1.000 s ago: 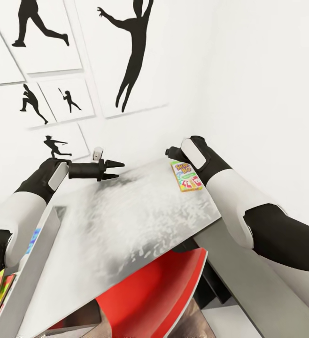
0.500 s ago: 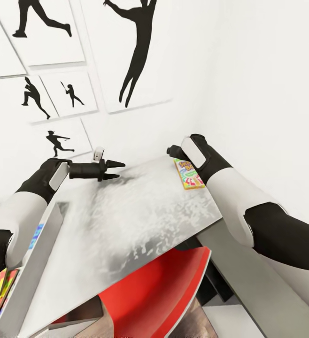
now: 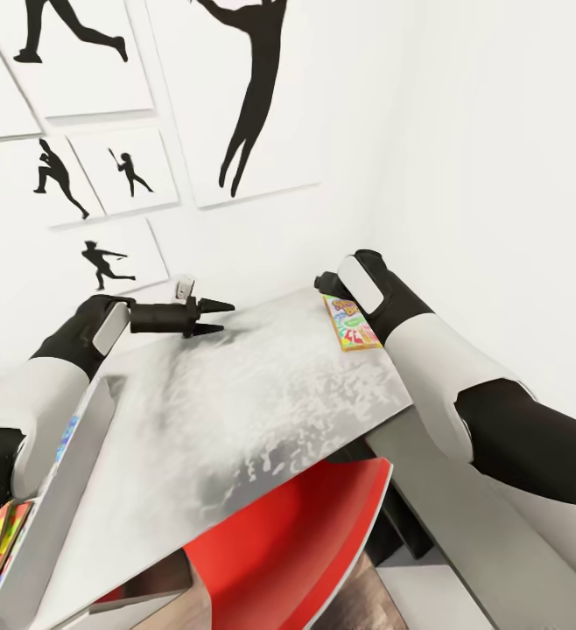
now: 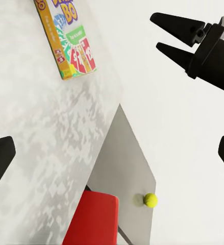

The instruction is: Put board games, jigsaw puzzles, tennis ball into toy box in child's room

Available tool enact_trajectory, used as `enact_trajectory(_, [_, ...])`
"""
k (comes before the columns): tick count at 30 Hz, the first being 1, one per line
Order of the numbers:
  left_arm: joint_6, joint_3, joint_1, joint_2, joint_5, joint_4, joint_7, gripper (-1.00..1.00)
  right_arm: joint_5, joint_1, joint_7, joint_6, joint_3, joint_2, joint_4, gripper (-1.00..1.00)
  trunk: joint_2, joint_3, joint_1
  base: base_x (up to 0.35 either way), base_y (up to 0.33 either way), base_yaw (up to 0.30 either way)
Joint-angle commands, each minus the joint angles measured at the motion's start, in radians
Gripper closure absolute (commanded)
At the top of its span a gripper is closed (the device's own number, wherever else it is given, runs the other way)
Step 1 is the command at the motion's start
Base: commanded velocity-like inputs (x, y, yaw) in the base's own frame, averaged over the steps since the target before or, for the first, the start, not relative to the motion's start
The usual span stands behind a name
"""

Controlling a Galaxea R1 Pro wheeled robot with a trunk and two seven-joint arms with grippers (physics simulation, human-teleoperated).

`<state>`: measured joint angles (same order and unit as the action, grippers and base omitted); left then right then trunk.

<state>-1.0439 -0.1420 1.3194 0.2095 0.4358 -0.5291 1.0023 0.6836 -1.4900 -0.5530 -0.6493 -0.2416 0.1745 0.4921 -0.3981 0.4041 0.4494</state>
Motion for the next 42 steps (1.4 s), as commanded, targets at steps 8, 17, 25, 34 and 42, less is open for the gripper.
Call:
enact_trajectory(8, [-0.003,-0.005,0.0,-0.004,0.001,0.0,0.004,-1.0,0.008,-0.001,-0.01,-0.001,-0.004,0.0,0.001,-1.0,-0.002,0.002,0.001,0.0,0.0,-0.163])
enact_trajectory(17, [-0.003,-0.005,0.0,-0.003,0.001,-0.001,0.004,-1.0,0.008,-0.001,-0.01,-0.001,-0.004,0.0,0.002,-1.0,-0.002,0.003,0.001,0.0,0.0,-0.02])
enact_trajectory(25, [-0.003,-0.005,0.0,-0.003,0.001,-0.001,0.004,-1.0,0.008,-0.001,-0.008,-0.003,-0.004,0.0,0.0,-1.0,-0.002,0.012,0.001,0.0,0.0,-0.059])
enact_trajectory(34, [-0.003,-0.005,0.001,-0.004,0.001,0.0,0.004,-1.0,0.009,-0.006,-0.008,-0.004,0.0,0.0,0.0,-1.0,-0.002,0.026,0.001,0.0,0.0,-0.077])
enact_trajectory(42, [-0.003,-0.005,0.0,-0.004,0.001,-0.001,0.004,-1.0,0.01,-0.03,-0.01,-0.008,0.005,0.0,0.0,-1.0,-0.002,0.039,0.001,0.0,0.0,-0.077])
